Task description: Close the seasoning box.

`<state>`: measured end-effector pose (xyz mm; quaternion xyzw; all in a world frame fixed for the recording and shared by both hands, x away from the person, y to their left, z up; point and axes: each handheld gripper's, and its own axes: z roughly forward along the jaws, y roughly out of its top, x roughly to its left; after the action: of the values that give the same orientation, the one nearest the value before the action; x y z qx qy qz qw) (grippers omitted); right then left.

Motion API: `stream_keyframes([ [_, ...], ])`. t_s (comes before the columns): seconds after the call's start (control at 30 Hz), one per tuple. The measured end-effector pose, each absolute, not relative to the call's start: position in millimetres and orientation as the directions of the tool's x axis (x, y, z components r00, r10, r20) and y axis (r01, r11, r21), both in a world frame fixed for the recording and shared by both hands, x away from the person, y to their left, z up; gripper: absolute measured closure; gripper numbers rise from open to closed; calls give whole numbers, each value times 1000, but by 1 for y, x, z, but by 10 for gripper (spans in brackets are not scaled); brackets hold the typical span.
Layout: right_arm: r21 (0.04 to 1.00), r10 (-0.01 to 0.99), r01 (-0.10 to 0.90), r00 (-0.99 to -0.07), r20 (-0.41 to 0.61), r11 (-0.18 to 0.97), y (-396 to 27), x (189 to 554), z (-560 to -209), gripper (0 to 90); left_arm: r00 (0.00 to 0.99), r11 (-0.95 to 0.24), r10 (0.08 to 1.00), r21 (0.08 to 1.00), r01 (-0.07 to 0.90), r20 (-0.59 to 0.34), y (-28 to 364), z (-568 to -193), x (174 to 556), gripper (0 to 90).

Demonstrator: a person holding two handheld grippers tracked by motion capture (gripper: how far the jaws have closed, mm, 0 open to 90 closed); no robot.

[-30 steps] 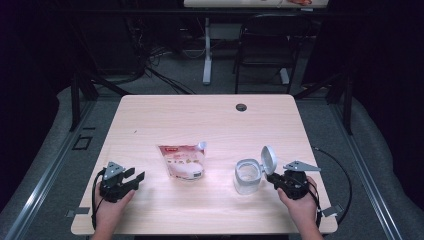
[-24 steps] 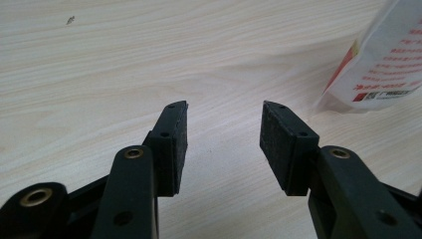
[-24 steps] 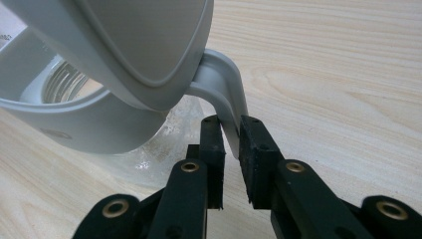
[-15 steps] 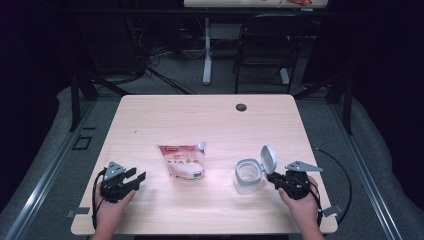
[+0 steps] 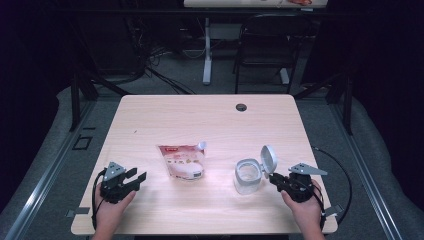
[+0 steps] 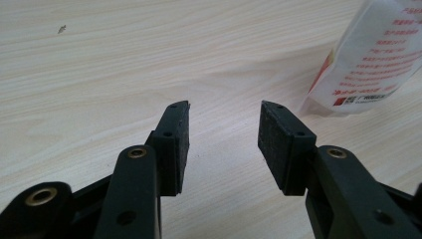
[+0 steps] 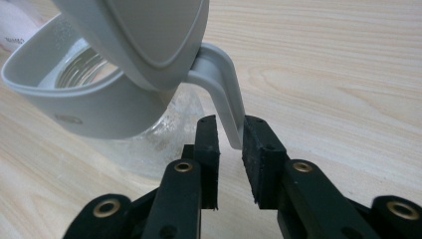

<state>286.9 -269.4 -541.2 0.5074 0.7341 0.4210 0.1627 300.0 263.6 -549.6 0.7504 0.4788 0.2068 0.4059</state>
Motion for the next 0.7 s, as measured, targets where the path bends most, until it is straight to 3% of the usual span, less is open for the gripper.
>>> stream_keyframes([
  [0.27, 795, 887, 588, -436, 156, 150, -261, 292, -540, 824, 457, -211, 886, 806, 553, -81, 263, -551, 301, 556],
  [0.37, 805, 895, 578, -418, 154, 132, -261, 292, -539, 880, 459, -213, 885, 807, 551, -79, 263, -551, 301, 556],
  [0.7, 799, 886, 591, -421, 192, 108, -262, 302, -542, 876, 458, -216, 885, 800, 560, -82, 261, -552, 302, 556],
])
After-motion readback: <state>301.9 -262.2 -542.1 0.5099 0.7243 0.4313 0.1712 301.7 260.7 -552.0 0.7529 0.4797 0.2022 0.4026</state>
